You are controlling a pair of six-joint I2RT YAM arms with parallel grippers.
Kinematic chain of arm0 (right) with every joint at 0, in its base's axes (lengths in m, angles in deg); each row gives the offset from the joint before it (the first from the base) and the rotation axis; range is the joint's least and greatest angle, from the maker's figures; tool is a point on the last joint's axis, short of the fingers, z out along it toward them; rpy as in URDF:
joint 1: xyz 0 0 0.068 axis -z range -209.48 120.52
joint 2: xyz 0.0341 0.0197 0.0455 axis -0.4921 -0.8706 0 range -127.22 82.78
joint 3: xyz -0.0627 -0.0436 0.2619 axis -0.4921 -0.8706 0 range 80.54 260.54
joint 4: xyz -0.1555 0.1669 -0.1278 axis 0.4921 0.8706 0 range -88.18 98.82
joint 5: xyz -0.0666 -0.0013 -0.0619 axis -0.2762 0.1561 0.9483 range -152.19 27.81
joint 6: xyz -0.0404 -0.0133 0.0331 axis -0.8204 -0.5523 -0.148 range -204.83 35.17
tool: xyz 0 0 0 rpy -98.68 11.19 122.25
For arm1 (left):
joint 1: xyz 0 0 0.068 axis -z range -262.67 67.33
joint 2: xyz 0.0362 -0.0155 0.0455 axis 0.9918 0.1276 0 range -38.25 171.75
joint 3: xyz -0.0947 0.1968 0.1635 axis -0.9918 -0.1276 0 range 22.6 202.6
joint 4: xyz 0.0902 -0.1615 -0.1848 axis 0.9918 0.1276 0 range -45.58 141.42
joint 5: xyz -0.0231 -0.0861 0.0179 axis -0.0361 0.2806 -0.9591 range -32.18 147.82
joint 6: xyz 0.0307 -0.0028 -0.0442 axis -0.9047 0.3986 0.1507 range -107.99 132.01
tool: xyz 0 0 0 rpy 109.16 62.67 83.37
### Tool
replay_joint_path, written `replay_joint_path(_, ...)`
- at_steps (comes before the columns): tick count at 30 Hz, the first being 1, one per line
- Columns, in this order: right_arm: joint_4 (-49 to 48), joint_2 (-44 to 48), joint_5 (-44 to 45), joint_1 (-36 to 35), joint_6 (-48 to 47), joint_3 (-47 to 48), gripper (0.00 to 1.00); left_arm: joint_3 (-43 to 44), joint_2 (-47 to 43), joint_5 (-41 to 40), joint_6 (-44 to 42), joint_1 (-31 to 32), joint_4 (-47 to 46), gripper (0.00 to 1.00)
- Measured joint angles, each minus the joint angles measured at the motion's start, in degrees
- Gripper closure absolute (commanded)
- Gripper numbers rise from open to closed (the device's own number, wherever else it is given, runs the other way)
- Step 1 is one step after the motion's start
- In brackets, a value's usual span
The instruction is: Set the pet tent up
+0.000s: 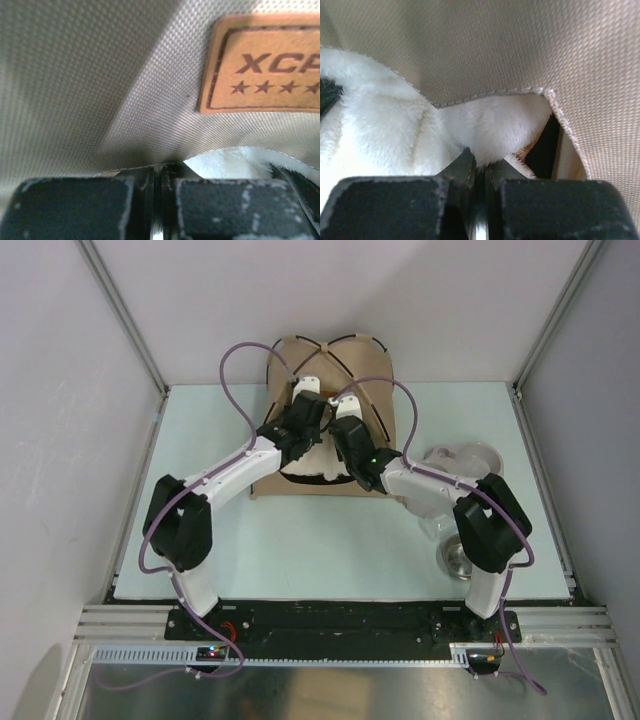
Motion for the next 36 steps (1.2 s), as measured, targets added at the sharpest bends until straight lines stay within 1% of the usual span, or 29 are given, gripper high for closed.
replay_joint_path(3, -0.81, -0.11, -0.42, 0.0, -0.15, -1.03, 1.0, -2.03, 0.0, -1.03, -0.74, 0.0, -2.75, 0.99)
replay_joint_path(5, -1.36, -0.22, -0.92, 0.02, -0.15, -1.84, 1.0, -3.63, 0.11, -1.31, -0.74, 0.0, -4.24, 0.94)
replay_joint_path(7, -1.62, -0.55, -1.38, 0.13, -0.13, -2.43, 0.94, -4.66, 0.72, -1.7, -0.72, 0.0, -5.33, 0.91)
replay_joint_path(9, -1.73, -0.98, -1.46, 0.33, -0.13, -2.78, 0.86, -5.16, 1.62, -2.08, -0.7, 0.0, -6.25, 0.86)
replay_joint_path(12, -1.7, -1.64, -1.44, 0.63, -0.11, -3.13, 0.81, -5.53, 2.89, -2.62, -0.7, -0.04, -7.39, 0.66)
replay_joint_path(13, -1.7, -1.75, -1.44, 0.66, -0.13, -3.17, 0.76, -5.64, 3.02, -2.73, -0.63, -0.11, -7.72, 0.6)
replay_joint_path(14, -1.7, -1.84, -1.44, 0.66, -0.13, -3.19, 0.7, -5.73, 3.02, -2.71, -0.7, -0.15, -7.91, 0.51)
replay_joint_path(16, -1.77, -1.86, -1.4, 0.57, -0.17, -3.23, 0.53, -5.79, 3.02, -2.71, -0.68, -0.37, -8.5, 0.37)
replay_joint_path(17, -1.95, -1.86, -1.25, 0.5, -0.24, -3.23, 0.45, -5.79, 3.02, -2.69, -0.63, -0.48, -8.66, 0.32)
replay_joint_path(19, -2.23, -1.86, -0.76, 0.15, -0.76, -3.23, 0.36, -5.81, 2.89, -2.38, -0.76, -0.59, -8.96, 0.22)
replay_joint_path(22, -1.95, -1.42, 1.14, -0.44, -0.98, -3.34, 0.3, -6.91, 1.49, -2.14, -1.29, -1.11, -8.9, 0.13)
replay_joint_path(26, -1.05, 0.98, 1.18, -1.01, -0.74, -3.48, 0.28, -8.76, -2.12, 0.15, -1.66, -1.92, -8.92, 0.11)
replay_joint_path(28, -0.37, 3.15, 0.57, -1.44, -0.46, -3.78, 0.31, -9.79, -4.74, 1.86, -1.62, -1.92, -8.98, 0.13)
replay_joint_path(29, -0.17, 4.46, -0.09, -1.64, -0.28, -4.04, 0.34, -10.38, -6.19, 2.86, -1.51, -1.9, -9.01, 0.16)
replay_joint_path(30, -0.26, 5.79, -0.79, -1.84, -0.02, -4.35, 0.4, -10.97, -7.67, 4.04, -1.18, -1.84, -9.09, 0.19)
replay_joint_path(31, -0.31, 7.13, -1.79, -2.01, 0.22, -4.66, 0.44, -11.47, -9.14, 5.29, -0.79, -1.64, -9.16, 0.24)
replay_joint_path(34, -0.81, 10.43, -4.66, -2.19, 1.07, -5.7, 0.64, -12.02, -11.87, 8.57, 0.5, -1.05, -9.57, 0.39)
replay_joint_path(36, -1.33, 12.13, -6.54, -2.27, 1.79, -6.93, 0.71, -12.35, -12.66, 10.64, 1.46, -0.92, -10.19, 0.45)
